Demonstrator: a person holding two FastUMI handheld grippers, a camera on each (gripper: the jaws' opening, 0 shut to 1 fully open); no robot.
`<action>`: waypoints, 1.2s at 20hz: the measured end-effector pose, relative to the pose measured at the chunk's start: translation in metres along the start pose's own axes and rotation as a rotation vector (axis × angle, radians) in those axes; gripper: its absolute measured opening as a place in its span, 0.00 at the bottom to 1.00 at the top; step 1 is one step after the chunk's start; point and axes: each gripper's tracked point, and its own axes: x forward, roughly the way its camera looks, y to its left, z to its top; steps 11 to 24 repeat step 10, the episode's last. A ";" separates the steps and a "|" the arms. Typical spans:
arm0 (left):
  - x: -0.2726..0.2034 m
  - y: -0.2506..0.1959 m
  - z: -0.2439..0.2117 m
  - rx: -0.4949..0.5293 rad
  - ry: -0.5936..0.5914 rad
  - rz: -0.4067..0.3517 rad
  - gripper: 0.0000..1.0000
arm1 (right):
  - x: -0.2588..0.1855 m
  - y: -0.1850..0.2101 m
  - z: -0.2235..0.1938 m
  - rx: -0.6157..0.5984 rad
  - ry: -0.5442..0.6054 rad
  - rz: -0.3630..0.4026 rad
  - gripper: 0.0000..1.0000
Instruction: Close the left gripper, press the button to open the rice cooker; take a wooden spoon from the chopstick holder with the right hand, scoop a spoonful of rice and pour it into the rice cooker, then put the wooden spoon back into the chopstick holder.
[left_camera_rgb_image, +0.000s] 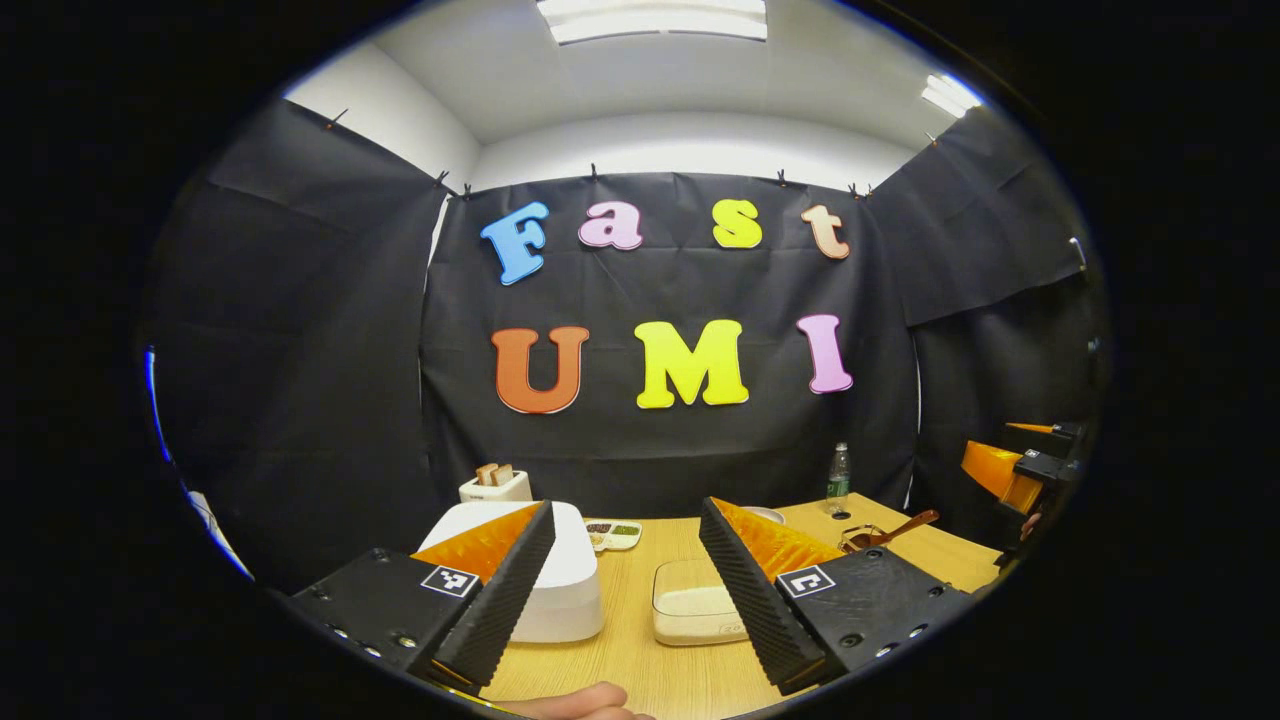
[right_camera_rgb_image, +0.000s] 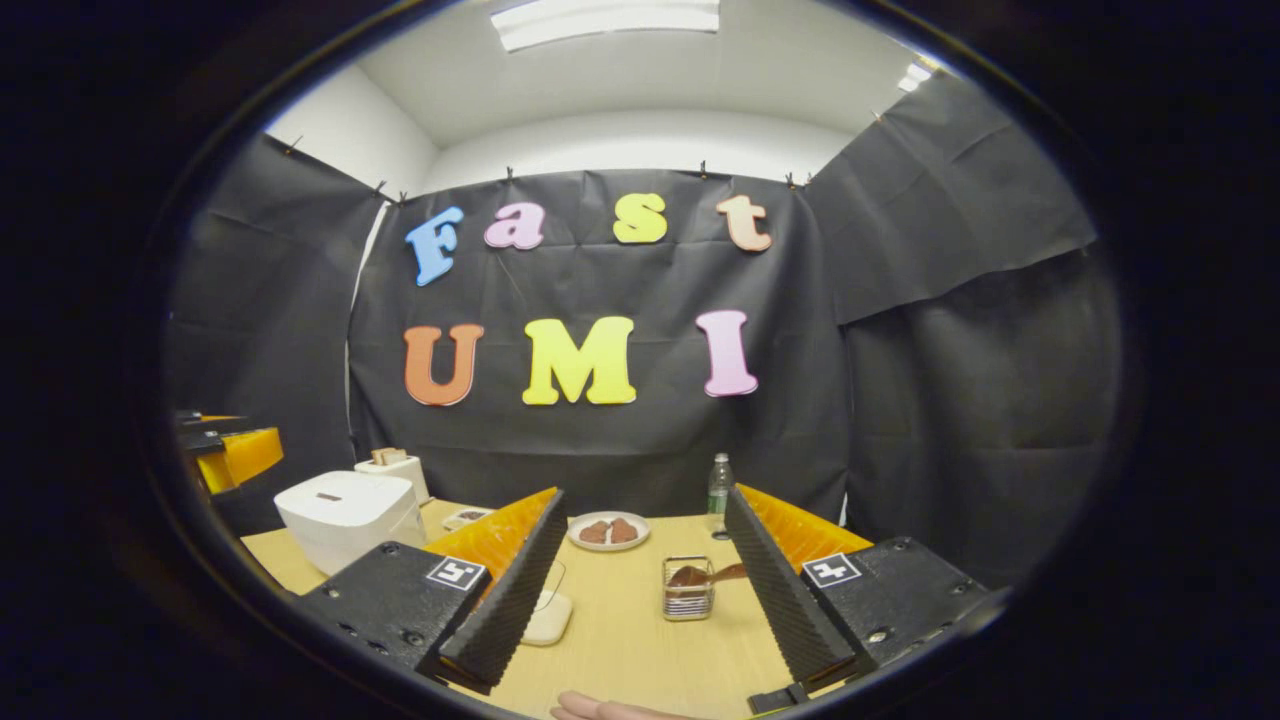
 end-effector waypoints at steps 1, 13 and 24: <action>-0.001 -0.002 0.001 0.002 -0.003 -0.005 0.93 | -0.002 0.000 0.003 0.003 -0.003 0.000 1.00; -0.003 -0.016 0.007 0.014 -0.002 -0.033 0.95 | -0.006 -0.004 0.017 0.018 -0.015 0.004 1.00; -0.003 -0.016 0.007 0.014 -0.002 -0.033 0.95 | -0.006 -0.004 0.017 0.018 -0.015 0.004 1.00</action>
